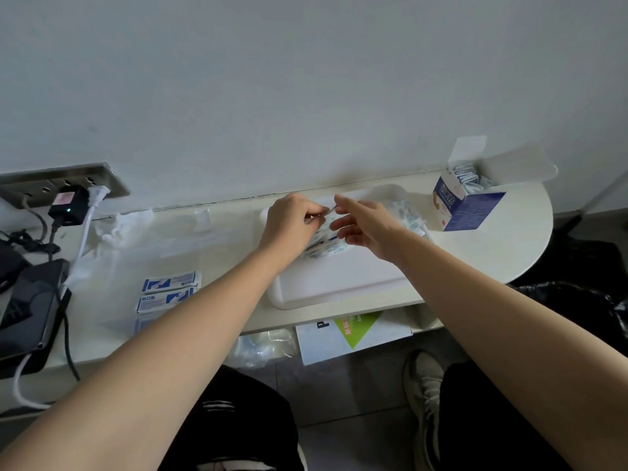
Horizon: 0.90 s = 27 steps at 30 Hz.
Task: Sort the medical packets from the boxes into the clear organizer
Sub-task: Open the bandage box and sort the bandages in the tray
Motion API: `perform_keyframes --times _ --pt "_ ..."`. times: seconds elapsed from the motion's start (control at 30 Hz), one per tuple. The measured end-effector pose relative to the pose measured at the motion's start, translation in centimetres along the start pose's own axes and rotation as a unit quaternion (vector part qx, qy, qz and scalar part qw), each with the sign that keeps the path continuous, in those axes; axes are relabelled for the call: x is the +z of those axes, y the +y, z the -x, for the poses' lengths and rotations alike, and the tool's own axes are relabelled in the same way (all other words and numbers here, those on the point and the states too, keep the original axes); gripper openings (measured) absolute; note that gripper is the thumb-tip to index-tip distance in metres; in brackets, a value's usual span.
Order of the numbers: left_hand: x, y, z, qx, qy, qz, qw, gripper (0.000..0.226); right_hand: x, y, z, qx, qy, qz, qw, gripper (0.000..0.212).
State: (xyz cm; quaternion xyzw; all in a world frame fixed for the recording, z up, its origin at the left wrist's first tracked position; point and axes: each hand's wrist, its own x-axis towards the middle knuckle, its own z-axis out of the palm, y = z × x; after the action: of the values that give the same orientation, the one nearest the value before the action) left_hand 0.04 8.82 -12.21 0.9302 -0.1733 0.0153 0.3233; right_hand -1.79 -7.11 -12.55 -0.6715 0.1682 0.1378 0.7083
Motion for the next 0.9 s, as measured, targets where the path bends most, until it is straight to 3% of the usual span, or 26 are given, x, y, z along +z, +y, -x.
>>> perform_keyframes --times 0.07,0.2,0.3,0.43,0.57,0.67,0.9 --pt "0.1 -0.1 0.1 0.016 -0.018 0.005 1.000 0.026 -0.1 0.2 -0.2 -0.016 0.025 0.012 0.999 0.008" --pt "0.3 0.0 0.0 -0.042 -0.069 0.054 0.995 0.060 -1.2 0.8 0.0 -0.031 0.027 0.065 0.997 0.012" --pt "0.4 0.1 -0.2 -0.133 -0.129 0.221 0.958 0.033 -1.7 0.7 0.4 -0.050 0.003 0.096 0.994 0.013" --pt "0.6 0.6 0.0 -0.174 -0.213 0.294 0.915 0.011 -2.3 0.9 0.3 -0.058 -0.007 0.104 0.993 0.015" --pt "0.7 1.4 0.3 -0.200 -0.190 0.337 0.900 0.003 -2.7 1.1 0.4 -0.079 0.005 0.078 0.994 0.009" --pt "0.7 1.7 0.2 -0.225 -0.171 0.374 0.883 0.009 -2.9 1.2 0.6 -0.089 0.009 0.085 0.992 0.008" --pt "0.8 1.9 0.1 -0.230 -0.120 0.337 0.905 0.022 -3.1 1.2 0.8 -0.098 -0.003 0.079 0.992 0.015"
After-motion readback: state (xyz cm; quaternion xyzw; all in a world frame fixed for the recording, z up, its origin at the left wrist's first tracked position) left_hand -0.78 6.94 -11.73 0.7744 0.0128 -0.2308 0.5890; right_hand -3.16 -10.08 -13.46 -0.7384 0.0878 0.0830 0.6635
